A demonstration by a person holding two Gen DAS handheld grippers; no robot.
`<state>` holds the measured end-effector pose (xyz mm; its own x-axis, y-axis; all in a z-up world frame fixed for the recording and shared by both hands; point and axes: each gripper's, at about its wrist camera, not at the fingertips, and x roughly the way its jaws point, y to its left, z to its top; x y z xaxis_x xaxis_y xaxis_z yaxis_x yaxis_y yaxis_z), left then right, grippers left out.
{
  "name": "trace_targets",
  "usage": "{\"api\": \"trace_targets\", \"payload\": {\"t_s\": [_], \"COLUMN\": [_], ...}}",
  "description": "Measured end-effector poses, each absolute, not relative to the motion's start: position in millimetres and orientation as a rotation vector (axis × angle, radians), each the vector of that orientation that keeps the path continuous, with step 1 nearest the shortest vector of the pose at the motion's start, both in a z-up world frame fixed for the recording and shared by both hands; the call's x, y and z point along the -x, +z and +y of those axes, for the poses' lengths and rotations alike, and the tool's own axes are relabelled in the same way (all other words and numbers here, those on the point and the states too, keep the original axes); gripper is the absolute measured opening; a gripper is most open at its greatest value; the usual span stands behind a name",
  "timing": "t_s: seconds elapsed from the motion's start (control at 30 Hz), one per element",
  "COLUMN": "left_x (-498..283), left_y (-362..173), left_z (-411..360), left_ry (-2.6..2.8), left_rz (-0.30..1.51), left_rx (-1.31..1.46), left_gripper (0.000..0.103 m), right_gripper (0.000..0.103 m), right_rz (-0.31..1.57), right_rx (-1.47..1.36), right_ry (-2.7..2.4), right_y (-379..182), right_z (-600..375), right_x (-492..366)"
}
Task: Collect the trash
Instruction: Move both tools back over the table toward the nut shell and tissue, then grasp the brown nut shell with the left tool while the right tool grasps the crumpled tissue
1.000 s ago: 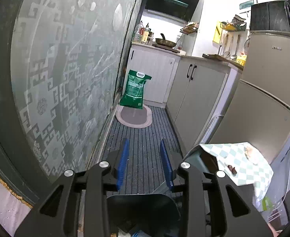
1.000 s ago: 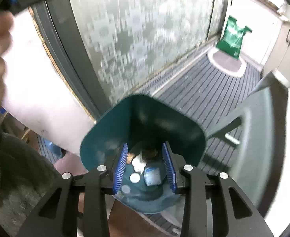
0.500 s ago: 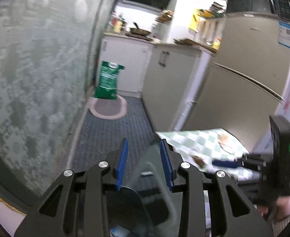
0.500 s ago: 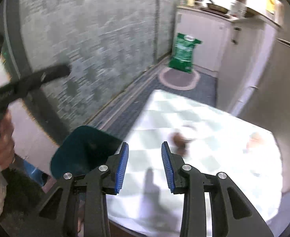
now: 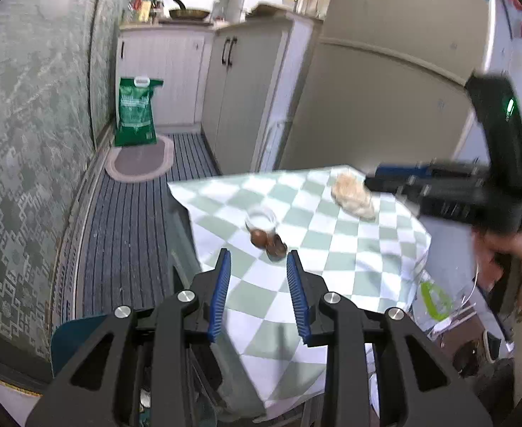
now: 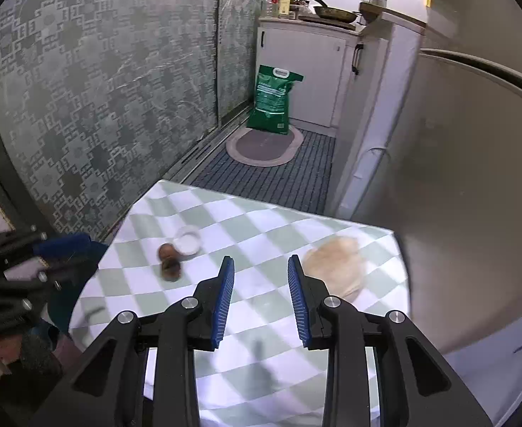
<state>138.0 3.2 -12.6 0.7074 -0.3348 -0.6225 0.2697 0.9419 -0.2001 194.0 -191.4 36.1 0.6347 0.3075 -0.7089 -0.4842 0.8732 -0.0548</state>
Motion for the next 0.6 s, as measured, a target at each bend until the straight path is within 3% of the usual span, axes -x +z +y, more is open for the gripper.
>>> {"api": "trace_targets", "payload": {"t_s": [0.6], "left_x": [-184], "left_y": [-45], "left_z": [-43], "left_ry": [-0.314], "left_rz": [0.813], "left_rx": [0.030], "left_gripper": [0.036], "right_gripper": [0.031], "right_rz": [0.784], "right_rx": [0.154], "right_ry": [0.437], "right_y": [13], "right_z": [-241], "right_x": [-205]}}
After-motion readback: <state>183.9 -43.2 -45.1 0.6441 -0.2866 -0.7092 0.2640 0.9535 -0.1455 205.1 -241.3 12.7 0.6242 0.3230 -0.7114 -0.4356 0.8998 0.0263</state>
